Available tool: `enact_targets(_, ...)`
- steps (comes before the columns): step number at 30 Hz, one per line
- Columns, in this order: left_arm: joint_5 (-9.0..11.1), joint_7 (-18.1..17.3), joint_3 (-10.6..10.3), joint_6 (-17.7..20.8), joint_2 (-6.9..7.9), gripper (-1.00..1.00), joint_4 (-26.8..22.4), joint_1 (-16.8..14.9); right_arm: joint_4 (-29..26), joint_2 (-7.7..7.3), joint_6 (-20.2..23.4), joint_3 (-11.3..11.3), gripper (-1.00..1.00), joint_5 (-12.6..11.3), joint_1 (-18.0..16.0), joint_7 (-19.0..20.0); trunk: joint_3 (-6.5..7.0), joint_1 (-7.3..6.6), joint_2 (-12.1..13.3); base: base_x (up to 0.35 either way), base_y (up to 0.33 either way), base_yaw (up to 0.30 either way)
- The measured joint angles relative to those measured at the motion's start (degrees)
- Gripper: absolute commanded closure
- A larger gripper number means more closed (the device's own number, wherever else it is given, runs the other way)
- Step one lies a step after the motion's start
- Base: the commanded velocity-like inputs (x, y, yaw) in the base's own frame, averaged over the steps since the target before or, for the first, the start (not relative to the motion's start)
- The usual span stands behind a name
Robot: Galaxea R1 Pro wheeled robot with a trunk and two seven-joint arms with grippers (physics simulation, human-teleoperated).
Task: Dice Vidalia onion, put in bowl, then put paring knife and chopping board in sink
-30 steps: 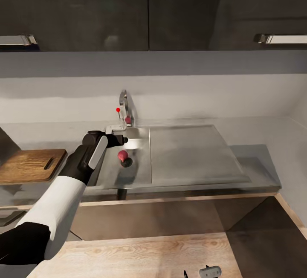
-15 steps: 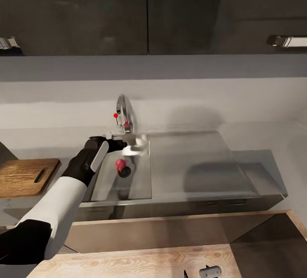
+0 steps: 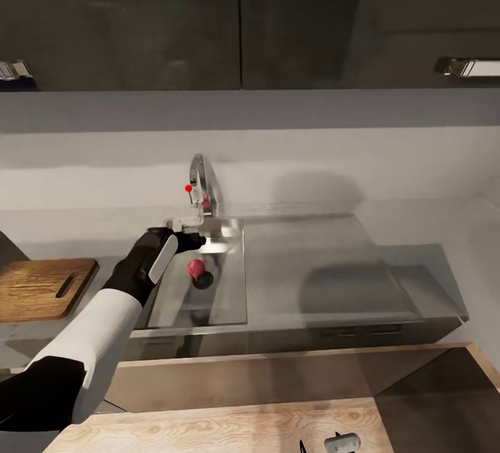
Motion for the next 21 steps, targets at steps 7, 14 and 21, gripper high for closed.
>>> enact_targets(7,-0.08,0.07,-0.10,-0.88,-0.16,-1.00,1.72,0.01,0.00,0.00,0.00,0.00,-1.00,0.00,0.00,0.00,0.00,0.00,0.00,0.000,0.000,0.000)
enact_targets(14,-0.12,0.08,-0.21,-1.17,-0.23,-1.00,3.58,0.00,0.00,0.00,0.00,0.00,-1.00,0.02,0.00,0.00,0.00,0.00,0.00,0.000,0.000,0.000)
enact_targets(21,-0.11,0.04,-0.22,-1.23,-0.19,-1.00,5.12,0.00,0.00,0.00,0.00,0.00,-1.00,-0.03,0.00,0.00,-0.01,0.00,0.00,0.000,0.000,0.000)
